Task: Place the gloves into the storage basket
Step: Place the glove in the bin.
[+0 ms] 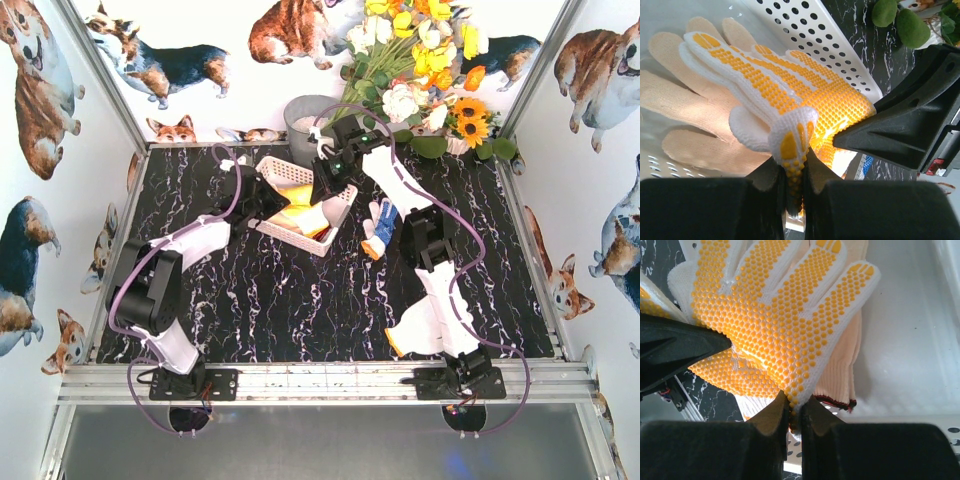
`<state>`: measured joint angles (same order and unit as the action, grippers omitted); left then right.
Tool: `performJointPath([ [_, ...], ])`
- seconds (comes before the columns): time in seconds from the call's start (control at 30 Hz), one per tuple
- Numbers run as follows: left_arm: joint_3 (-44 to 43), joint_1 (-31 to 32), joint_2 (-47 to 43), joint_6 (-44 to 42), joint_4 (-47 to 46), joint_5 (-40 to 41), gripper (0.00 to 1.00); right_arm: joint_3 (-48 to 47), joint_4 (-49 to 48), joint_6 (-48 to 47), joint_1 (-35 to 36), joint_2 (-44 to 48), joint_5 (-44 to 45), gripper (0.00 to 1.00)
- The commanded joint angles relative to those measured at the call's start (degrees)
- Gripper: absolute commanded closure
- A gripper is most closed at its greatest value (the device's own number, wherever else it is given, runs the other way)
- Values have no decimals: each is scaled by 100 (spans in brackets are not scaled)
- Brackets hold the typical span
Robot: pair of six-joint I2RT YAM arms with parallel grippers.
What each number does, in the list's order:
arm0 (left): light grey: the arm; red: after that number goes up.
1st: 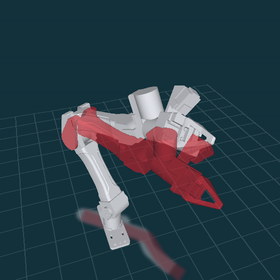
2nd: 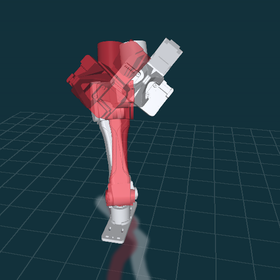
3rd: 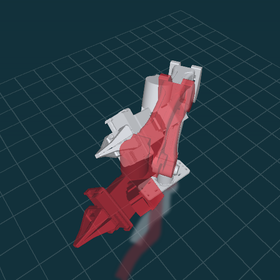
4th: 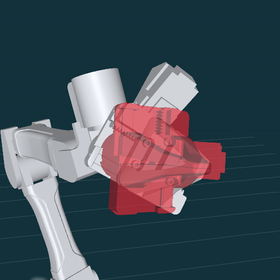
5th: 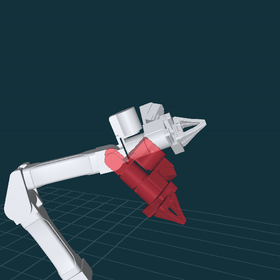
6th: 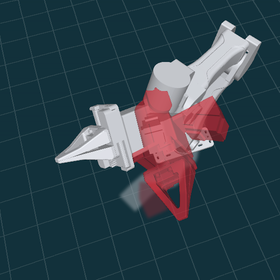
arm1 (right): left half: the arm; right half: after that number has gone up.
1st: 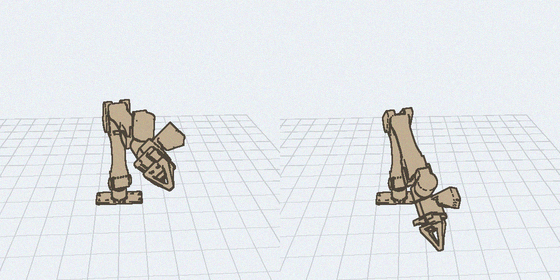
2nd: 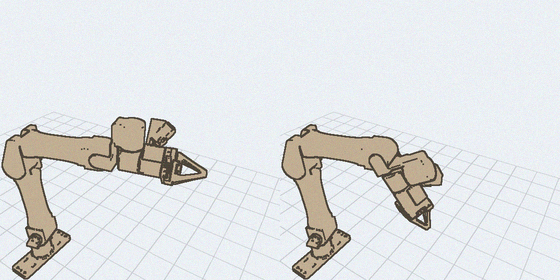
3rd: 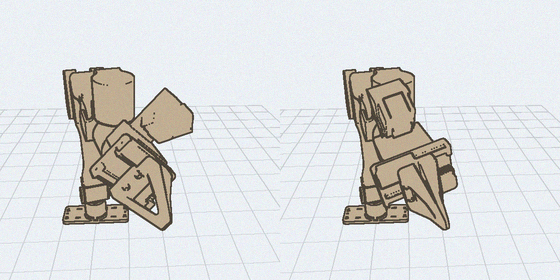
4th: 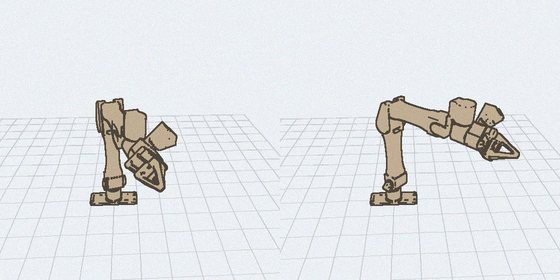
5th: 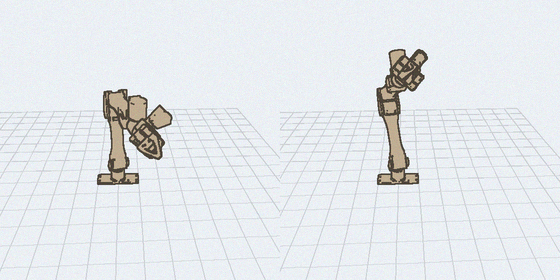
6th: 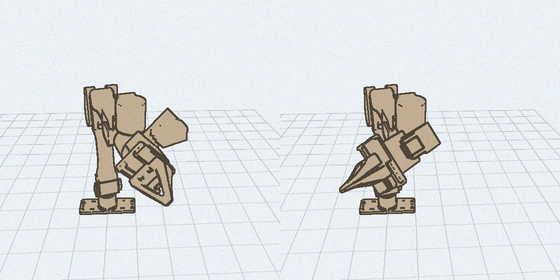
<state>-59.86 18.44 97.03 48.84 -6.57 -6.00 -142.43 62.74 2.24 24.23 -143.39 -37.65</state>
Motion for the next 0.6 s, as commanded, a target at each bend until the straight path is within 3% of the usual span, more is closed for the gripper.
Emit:
performJointPath([
  [0.0, 102, 22, 32, -102, -241, 372, 100, -340, -268, -471, -214, -107, 381, 100],
  [0.57, 237, 215, 424, -328, -47, 824, 100, -584, -596, -582, -208, -630, 557, 100],
])
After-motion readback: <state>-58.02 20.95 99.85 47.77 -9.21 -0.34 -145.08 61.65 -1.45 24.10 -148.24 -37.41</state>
